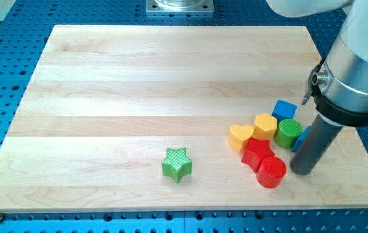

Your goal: Drag the red star and heart to the center of the board

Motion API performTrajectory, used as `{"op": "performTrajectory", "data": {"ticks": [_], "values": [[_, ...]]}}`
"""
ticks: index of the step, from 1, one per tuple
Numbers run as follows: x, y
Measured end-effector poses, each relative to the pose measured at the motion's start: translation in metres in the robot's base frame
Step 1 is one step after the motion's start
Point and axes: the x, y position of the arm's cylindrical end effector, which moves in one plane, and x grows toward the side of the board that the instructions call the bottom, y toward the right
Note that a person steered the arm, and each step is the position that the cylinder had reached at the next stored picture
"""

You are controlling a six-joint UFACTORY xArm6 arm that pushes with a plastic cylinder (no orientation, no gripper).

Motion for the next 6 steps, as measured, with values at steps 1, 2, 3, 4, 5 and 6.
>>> {"op": "performTrajectory", "data": {"ticks": [1, 2, 3, 4, 5, 6], "values": [[0.000, -0.043], [-0.019, -0.079], [-0.037, -0.133], [-0.071, -0.161], [-0.091, -0.171], [-0.091, -0.171]]}}
